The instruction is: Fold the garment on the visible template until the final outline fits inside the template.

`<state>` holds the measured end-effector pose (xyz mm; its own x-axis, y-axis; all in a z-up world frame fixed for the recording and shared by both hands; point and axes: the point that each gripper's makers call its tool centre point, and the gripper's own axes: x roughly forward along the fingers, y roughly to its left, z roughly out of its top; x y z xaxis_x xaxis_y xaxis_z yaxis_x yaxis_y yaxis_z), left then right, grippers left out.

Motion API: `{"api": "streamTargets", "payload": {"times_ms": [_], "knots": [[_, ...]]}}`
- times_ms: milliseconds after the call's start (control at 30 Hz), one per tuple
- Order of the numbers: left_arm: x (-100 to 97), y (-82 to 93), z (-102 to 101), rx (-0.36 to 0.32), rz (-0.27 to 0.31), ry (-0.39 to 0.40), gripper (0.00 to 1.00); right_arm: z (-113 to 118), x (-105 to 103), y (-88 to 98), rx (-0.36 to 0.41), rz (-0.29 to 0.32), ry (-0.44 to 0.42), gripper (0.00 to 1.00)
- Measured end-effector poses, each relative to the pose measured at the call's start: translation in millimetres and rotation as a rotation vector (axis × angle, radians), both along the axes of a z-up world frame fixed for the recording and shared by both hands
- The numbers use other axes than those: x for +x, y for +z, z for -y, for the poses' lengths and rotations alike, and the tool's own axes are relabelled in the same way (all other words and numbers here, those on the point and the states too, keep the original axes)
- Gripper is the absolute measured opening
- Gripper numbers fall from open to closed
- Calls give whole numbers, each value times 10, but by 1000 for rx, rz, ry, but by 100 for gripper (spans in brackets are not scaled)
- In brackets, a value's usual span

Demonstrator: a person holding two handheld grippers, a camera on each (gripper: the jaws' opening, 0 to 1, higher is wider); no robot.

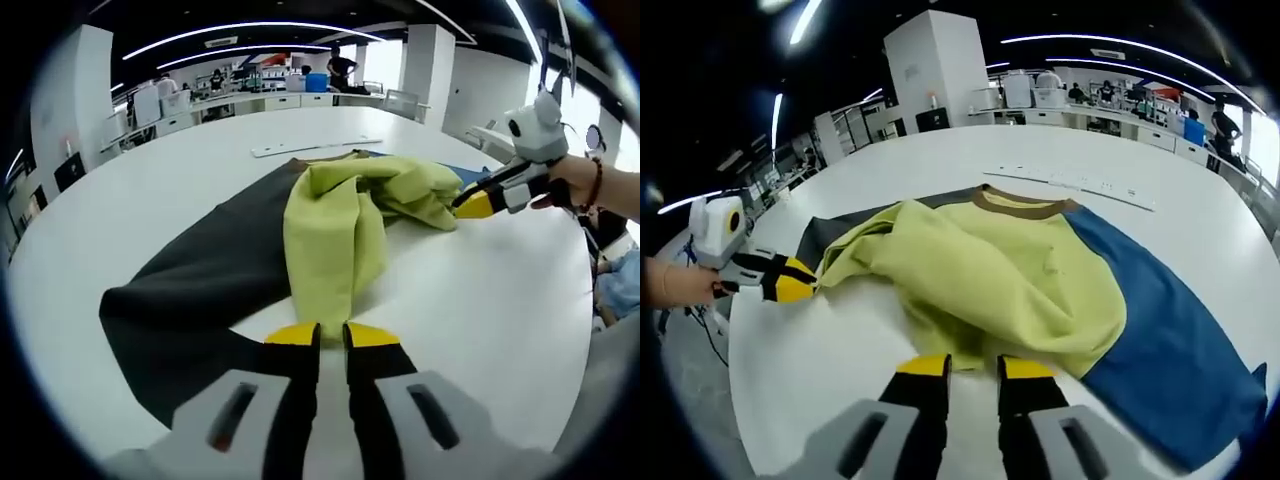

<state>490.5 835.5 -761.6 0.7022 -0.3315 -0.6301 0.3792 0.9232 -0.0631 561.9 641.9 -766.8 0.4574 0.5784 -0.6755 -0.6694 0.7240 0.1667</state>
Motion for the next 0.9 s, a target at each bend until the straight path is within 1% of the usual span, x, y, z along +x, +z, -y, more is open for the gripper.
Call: {"api": "streamTargets", "payload": {"times_ms": [33,100,133,200,533,767,900], "knots": [[-11,-6,12,-1,-7,-8,0,-3,6,-10,-2,-1,0,8],[-16,-22,35,19,-3,-15,0,-11,4,-41,5,-17,-4,2],[-20,-27,43,22,-4,-17,0,-15,17,-35,10,-12,-3,0],[-27,-20,32,17,-7,-14,0,-15,6,-30,18,-21,-18,0],[-58,56,10,-9,-9,-6,0,38,-84,10,-6,-20,-4,0],[-128,172,-13,-41,-4,-3,0,129,-222,136,-14,-9,20,0],[-179,208,-15,-61,-8,0,0,213,-298,191,-6,-4,16,0]]}}
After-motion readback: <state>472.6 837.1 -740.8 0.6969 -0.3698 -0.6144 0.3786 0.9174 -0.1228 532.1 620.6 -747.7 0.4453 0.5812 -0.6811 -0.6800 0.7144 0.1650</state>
